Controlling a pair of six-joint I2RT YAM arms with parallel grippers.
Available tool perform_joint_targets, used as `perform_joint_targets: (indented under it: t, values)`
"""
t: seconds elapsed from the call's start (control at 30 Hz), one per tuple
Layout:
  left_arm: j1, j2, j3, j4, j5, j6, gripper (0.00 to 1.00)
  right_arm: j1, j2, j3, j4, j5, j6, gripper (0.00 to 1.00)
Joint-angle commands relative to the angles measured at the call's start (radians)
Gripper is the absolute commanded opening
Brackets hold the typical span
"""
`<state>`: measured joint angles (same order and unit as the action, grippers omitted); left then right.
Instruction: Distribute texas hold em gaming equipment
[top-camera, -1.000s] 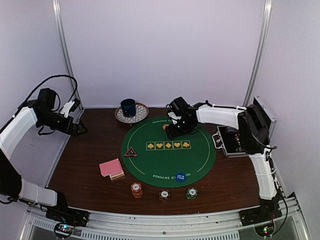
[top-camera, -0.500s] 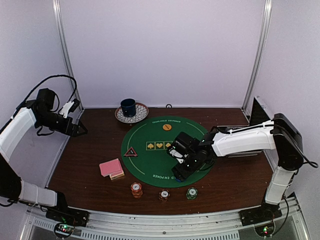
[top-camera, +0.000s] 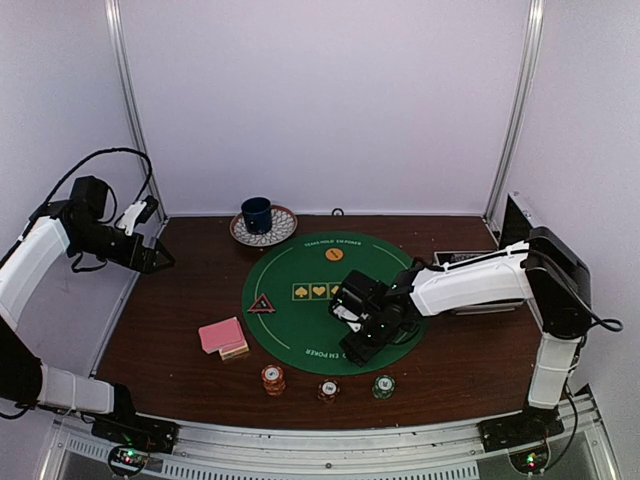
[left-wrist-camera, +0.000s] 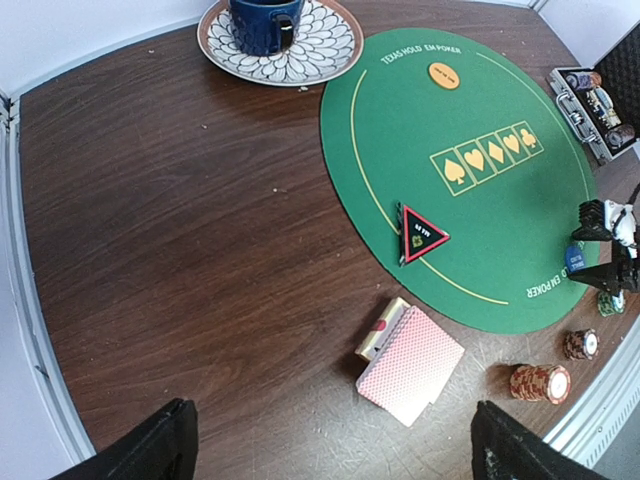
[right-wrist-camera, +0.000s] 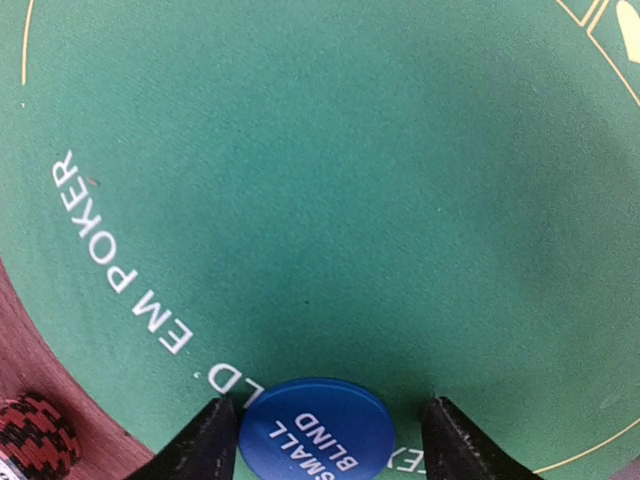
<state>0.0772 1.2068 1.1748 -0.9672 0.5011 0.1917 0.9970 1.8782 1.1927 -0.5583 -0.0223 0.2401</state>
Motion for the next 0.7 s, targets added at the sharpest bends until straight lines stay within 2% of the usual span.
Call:
perform_joint_targets:
  t: [0.0, 0.27, 0.67]
  values:
    - [0.006, -0.005, 0.026, 0.001, 0.021, -0.005, 0.98, 0.007, 0.024, 0.019, -0.008, 0.015, 0.001, 0.64]
    - [0.006, -0.001, 0.034, 0.002, 0.025, -0.007, 0.98, -0.013, -0.008, -0.042, -0.016, 0.081, 0.009, 0.52]
    - [0.006, 0.011, 0.043, -0.003, 0.032, -0.009, 0.98, -0.126, -0.109, -0.133, -0.03, 0.134, -0.02, 0.47]
